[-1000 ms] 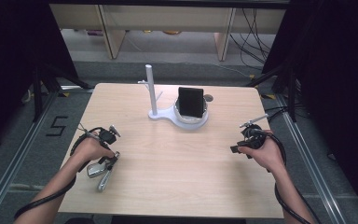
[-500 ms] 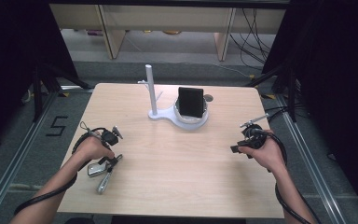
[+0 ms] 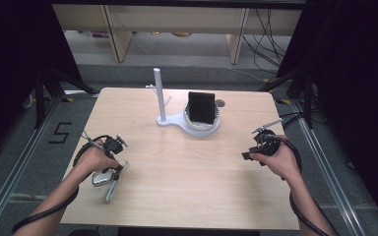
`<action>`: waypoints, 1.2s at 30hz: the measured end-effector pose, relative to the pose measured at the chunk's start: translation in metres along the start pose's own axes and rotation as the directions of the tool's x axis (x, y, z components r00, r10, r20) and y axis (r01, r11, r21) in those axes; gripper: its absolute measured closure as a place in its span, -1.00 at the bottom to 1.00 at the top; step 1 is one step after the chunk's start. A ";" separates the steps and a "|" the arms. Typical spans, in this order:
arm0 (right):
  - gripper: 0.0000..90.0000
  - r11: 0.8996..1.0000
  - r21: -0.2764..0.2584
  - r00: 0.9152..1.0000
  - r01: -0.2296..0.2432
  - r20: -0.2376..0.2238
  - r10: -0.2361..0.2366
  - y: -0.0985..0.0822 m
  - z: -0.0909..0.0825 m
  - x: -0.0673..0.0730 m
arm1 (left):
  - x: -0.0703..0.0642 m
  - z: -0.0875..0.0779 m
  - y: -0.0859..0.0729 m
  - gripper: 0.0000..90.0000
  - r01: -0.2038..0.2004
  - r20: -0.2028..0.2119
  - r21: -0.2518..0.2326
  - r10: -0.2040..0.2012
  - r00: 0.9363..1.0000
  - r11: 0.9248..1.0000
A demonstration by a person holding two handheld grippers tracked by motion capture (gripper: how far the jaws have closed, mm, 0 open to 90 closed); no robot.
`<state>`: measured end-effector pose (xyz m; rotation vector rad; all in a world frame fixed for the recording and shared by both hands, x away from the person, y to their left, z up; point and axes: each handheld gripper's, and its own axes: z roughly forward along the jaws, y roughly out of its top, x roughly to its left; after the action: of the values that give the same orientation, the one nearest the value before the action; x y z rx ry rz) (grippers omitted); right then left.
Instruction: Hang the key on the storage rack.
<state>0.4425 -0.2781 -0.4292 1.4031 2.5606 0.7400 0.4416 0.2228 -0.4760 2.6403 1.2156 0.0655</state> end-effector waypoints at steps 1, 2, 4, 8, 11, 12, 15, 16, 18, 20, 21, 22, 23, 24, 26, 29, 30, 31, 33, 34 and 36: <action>0.27 1.000 -0.003 1.000 0.001 -0.004 -0.001 -0.001 0.000 0.000 | -0.002 0.000 0.000 0.88 0.002 -0.018 -0.007 -0.002 1.000 1.000; 0.27 1.000 -0.009 1.000 0.009 -0.005 -0.009 -0.001 0.001 0.000 | -0.004 -0.002 0.001 0.89 0.001 -0.029 0.010 -0.001 1.000 1.000; 0.27 1.000 -0.010 1.000 0.013 -0.005 -0.013 -0.002 0.001 -0.001 | -0.004 -0.002 0.001 0.89 -0.002 -0.032 0.003 0.002 0.999 1.000; 0.27 1.000 -0.008 1.000 -0.008 0.005 0.008 -0.004 -0.002 -0.002 | -0.003 -0.004 -0.004 0.89 -0.016 -0.041 -0.086 0.012 0.999 0.996; 0.27 1.000 -0.025 1.000 0.008 0.001 -0.008 -0.005 -0.003 -0.004 | -0.005 -0.005 -0.009 0.89 -0.008 -0.055 -0.172 -0.001 0.998 0.985; 0.27 1.000 -0.028 1.000 0.006 0.005 -0.006 -0.006 -0.004 -0.004 | -0.005 -0.006 -0.010 0.89 -0.017 -0.058 -0.182 0.006 0.998 0.983; 0.27 1.000 -0.013 1.000 -0.015 0.004 0.015 -0.006 -0.005 -0.002 | -0.006 -0.008 -0.013 0.90 -0.007 -0.061 -0.220 -0.006 0.998 0.975; 0.27 1.000 -0.016 1.000 -0.015 0.001 0.015 -0.006 -0.005 -0.002 | -0.007 -0.010 -0.015 0.90 -0.005 -0.066 -0.258 -0.012 0.998 0.966; 0.27 0.999 -0.031 1.000 0.006 0.007 -0.005 -0.006 -0.003 -0.003 | -0.007 -0.014 -0.016 0.90 -0.008 -0.071 -0.279 -0.013 0.997 0.960; 0.27 1.000 -0.028 1.000 0.006 0.010 -0.006 -0.006 -0.003 -0.003 | -0.008 -0.018 -0.018 0.90 0.003 -0.074 -0.334 -0.029 0.997 0.942; 0.27 1.000 -0.028 1.000 0.000 0.011 0.000 -0.006 -0.003 -0.002 | -0.008 -0.022 -0.019 0.90 -0.010 -0.083 -0.343 -0.020 0.996 0.939; 0.27 1.000 -0.026 1.000 -0.007 0.010 0.008 -0.006 -0.003 -0.001 | -0.008 -0.025 -0.020 0.90 -0.010 -0.090 -0.388 -0.027 0.996 0.922; 0.27 1.000 -0.029 1.000 -0.006 0.011 0.006 -0.006 -0.003 -0.001 | -0.008 -0.028 -0.021 0.90 -0.005 -0.092 -0.414 -0.036 0.995 0.910; 0.27 0.999 -0.034 1.000 -0.006 0.012 0.006 -0.006 -0.004 -0.001 | -0.008 -0.030 -0.022 0.90 -0.008 -0.094 -0.419 -0.035 0.995 0.908; 0.28 0.999 -0.044 1.000 -0.001 0.013 0.001 -0.006 -0.003 -0.001 | -0.010 -0.031 -0.023 0.89 0.013 -0.091 -0.469 -0.063 0.994 0.883; 0.28 0.998 -0.056 1.000 0.003 0.005 -0.003 -0.007 -0.005 -0.002 | -0.010 -0.035 -0.024 0.90 0.002 -0.107 -0.492 -0.062 0.992 0.871; 0.28 0.998 -0.056 1.000 0.003 0.005 -0.003 -0.007 -0.005 -0.002 | -0.010 -0.035 -0.024 0.90 0.002 -0.107 -0.492 -0.062 0.992 0.871; 0.28 0.998 -0.068 1.000 0.004 0.010 -0.003 -0.009 -0.005 -0.002 | -0.009 -0.037 -0.025 0.90 0.004 -0.111 -0.514 -0.071 0.991 0.858; 0.28 0.997 -0.071 1.000 0.001 0.007 0.000 -0.011 -0.005 -0.003 | -0.010 -0.038 -0.025 0.90 0.018 -0.110 -0.543 -0.093 0.990 0.839; 0.28 0.997 -0.071 1.000 0.003 0.004 -0.003 -0.011 -0.004 -0.004 | -0.010 -0.039 -0.025 0.90 0.005 -0.123 -0.541 -0.085 0.989 0.841; 0.28 0.998 -0.064 1.000 -0.022 0.008 0.022 -0.013 -0.006 -0.003 | -0.011 -0.040 -0.023 0.89 0.017 -0.116 -0.567 -0.100 0.988 0.824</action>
<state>0.4322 -0.2886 -0.4310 1.4140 2.4958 0.8097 0.4113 0.2367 -0.4419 2.0996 1.1001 0.5279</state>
